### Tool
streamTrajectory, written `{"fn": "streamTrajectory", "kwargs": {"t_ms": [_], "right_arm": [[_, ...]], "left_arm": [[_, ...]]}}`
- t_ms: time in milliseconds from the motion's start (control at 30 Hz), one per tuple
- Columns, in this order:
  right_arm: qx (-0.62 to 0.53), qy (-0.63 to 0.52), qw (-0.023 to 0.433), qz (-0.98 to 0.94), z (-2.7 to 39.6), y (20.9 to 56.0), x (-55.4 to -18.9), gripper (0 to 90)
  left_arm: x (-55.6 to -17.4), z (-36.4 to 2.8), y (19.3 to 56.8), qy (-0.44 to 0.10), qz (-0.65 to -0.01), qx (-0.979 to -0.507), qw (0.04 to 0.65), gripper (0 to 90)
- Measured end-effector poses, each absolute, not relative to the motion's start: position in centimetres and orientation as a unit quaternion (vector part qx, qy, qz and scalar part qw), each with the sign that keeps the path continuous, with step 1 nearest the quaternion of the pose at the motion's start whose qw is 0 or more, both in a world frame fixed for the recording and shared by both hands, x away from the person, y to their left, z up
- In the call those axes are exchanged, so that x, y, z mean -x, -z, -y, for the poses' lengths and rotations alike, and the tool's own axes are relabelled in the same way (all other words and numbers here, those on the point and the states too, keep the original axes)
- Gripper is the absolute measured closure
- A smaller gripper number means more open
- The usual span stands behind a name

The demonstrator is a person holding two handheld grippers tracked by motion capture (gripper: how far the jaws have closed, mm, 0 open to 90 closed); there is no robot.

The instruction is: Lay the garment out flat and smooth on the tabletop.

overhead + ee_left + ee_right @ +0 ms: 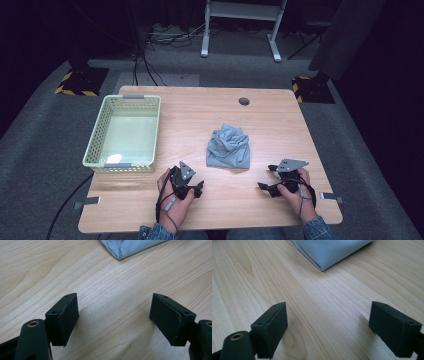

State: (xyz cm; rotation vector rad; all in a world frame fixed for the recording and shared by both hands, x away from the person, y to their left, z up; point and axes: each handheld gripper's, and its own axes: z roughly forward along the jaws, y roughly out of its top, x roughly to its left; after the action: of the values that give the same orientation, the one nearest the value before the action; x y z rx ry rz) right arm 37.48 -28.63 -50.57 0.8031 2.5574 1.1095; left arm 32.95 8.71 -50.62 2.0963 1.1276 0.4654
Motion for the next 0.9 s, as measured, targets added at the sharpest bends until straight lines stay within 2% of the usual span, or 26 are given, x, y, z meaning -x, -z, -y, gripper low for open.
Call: {"fn": "streamTrajectory", "kwargs": {"t_ms": [900], "right_arm": [[-0.272,-0.38,0.119,-0.876,28.64,50.57,-37.55,15.2]], "left_arm": [[-33.03,-8.86,50.58,-0.181,-0.438,-0.806,0.354,22.8]]}}
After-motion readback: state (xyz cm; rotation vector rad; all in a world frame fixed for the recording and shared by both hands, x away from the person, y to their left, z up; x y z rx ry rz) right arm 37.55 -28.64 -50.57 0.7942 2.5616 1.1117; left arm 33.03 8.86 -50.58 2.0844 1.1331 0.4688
